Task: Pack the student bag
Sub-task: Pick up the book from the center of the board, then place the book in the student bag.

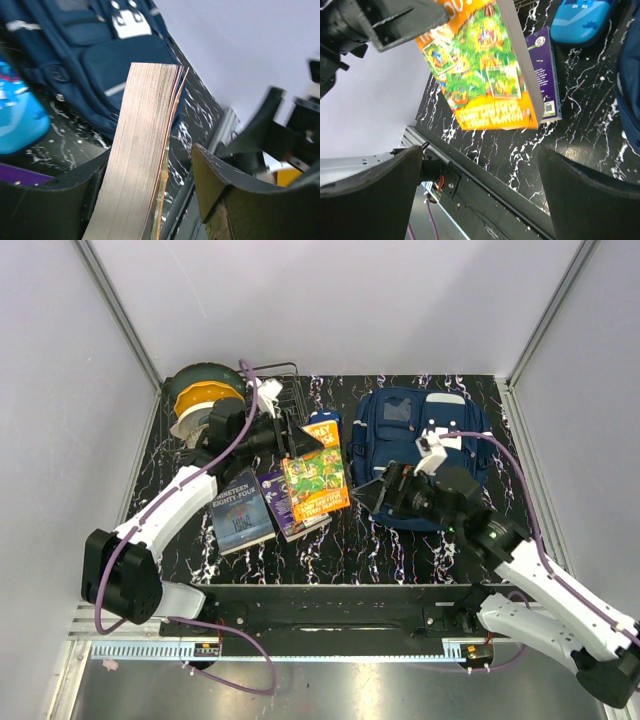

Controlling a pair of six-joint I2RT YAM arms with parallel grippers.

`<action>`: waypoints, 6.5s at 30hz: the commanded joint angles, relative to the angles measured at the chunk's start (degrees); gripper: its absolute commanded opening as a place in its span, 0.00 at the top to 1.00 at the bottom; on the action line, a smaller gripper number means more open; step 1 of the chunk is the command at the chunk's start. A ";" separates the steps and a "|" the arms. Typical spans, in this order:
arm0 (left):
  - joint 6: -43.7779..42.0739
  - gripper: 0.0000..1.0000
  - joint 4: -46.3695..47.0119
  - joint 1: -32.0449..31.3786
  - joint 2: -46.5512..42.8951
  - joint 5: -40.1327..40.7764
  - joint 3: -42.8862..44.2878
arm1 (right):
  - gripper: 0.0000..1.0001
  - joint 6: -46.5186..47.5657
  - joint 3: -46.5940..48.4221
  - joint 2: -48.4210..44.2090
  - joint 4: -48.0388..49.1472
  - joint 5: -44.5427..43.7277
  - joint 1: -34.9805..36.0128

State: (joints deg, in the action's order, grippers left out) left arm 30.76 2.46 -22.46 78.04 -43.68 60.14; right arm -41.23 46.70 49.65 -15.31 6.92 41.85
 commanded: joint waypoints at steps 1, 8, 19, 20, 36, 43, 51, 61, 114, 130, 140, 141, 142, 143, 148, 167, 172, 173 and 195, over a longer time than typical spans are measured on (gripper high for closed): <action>9.03 1.00 8.16 2.94 -3.24 10.88 3.58 | 0.00 -3.94 -0.81 -5.87 -2.18 -9.64 -0.18; 21.52 1.00 17.39 3.39 -2.37 15.03 3.58 | 0.00 -15.07 -9.24 -5.18 8.86 0.19 -0.18; 30.23 1.00 21.44 3.39 -4.03 17.22 1.13 | 0.00 -23.11 -16.20 5.89 41.66 1.52 -0.10; 30.23 1.00 21.45 3.39 -4.12 17.31 0.86 | 0.00 -21.97 -15.76 6.59 42.29 1.43 -0.10; 33.92 1.00 25.84 1.72 -4.82 16.08 -1.69 | 0.00 -23.54 -14.88 17.06 59.51 -1.29 -0.18; 35.42 1.00 27.60 1.63 -6.67 16.17 -4.94 | 0.03 -22.31 -14.18 19.61 65.06 -3.49 -0.45; 35.86 1.00 28.48 1.28 -6.32 15.82 -5.91 | 0.49 -22.93 -12.86 20.93 68.83 0.55 -0.54; 36.74 1.00 29.27 0.57 -6.15 15.73 -7.49 | 0.99 -19.94 -13.21 17.24 67.43 -2.35 -0.62; -49.92 0.14 -16.61 -35.55 38.06 27.60 37.06 | 1.00 -40.68 12.28 -35.85 -59.93 -63.08 -0.62; -49.67 0.51 -18.28 -36.69 46.05 25.75 40.84 | 1.00 -40.77 10.78 -37.08 -57.65 -61.94 -0.62; -49.40 0.87 -21.18 -36.87 48.96 26.98 43.13 | 1.00 -40.68 9.03 -37.34 -55.62 -60.44 -0.71; -49.31 0.95 -21.44 -36.96 48.87 27.07 43.22 | 1.00 -40.59 9.11 -37.43 -55.53 -60.27 -0.54; -49.31 1.00 -22.40 -36.96 48.87 27.50 43.83 | 1.00 -40.59 9.03 -37.34 -55.62 -60.27 -0.62; -48.96 1.00 -22.93 -36.96 48.70 27.94 44.10 | 1.00 -40.33 9.11 -37.43 -55.53 -60.18 -0.62; -45.89 1.00 -24.96 -36.96 45.64 30.93 46.03 | 1.00 -40.33 9.46 -38.22 -57.01 -60.00 -0.62; -37.81 1.00 -28.47 -35.73 39.11 42.88 66.83 | 1.00 -44.55 8.69 -43.93 -65.04 -53.07 -0.54; -35.87 1.00 -30.14 -35.64 40.79 45.79 73.45 | 1.00 -46.92 3.06 -49.02 -60.28 -47.27 -0.54; -35.08 1.00 -29.97 -35.64 40.79 46.14 73.89 | 1.00 -47.10 1.66 -48.77 -59.58 -46.39 -0.54; -34.73 1.00 -28.04 -41.88 36.48 47.73 67.30 | 1.00 -48.50 -16.28 -44.99 -31.89 -37.67 -0.45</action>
State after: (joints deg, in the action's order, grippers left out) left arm -4.45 -32.86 -61.98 120.70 2.15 125.95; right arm -86.87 33.67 3.81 -58.02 -29.87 40.99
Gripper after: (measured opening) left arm 0.031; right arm 0.316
